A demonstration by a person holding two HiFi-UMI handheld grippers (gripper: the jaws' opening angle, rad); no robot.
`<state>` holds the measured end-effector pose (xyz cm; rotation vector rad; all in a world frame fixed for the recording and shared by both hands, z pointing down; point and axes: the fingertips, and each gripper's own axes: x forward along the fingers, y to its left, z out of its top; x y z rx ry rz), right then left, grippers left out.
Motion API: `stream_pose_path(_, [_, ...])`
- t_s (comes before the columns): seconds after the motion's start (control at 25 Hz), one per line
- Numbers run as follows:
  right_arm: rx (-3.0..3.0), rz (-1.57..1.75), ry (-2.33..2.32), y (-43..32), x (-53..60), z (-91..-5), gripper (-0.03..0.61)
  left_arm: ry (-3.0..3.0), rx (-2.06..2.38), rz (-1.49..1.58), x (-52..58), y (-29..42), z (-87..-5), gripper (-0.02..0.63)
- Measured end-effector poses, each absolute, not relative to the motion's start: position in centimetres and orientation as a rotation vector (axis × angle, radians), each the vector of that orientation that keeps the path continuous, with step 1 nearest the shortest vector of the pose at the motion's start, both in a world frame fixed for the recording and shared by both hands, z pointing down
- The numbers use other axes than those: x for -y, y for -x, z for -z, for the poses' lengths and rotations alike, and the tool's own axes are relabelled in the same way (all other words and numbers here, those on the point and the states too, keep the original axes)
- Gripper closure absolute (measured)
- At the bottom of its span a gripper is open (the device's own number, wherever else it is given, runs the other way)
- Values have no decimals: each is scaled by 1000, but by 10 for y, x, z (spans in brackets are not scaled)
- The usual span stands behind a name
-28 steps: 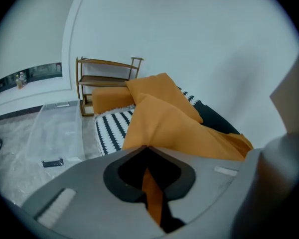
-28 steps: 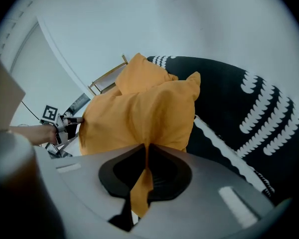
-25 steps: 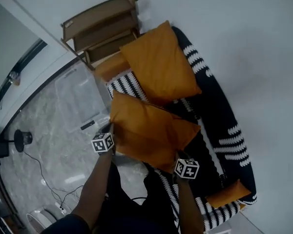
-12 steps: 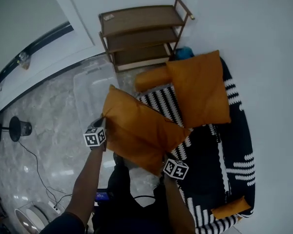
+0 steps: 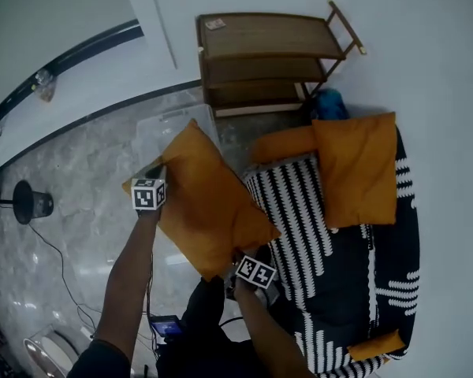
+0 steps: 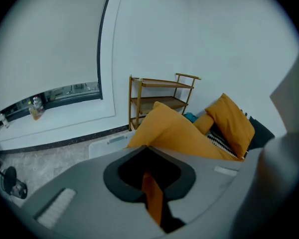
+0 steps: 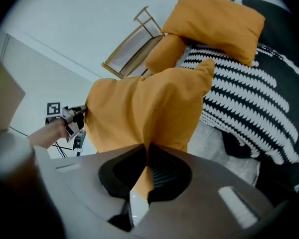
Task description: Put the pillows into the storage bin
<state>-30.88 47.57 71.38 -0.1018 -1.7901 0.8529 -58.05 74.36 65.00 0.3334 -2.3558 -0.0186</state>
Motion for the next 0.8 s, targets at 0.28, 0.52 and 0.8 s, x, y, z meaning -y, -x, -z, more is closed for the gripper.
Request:
stream_pose_path(0.28, [1622,-985,103,336,-577,-754,558,-383,2335,-94,-788,646,-664,609])
stream_pose_path(0.52, [1481,-1025,112,345,-636,-787,558,-401,2306,-162,-806,677,-685,607])
stream_pose_path(0.8, [1386,-1037,102,359,-668,-816,558,-391,2284,-182,-825,696,-708,607])
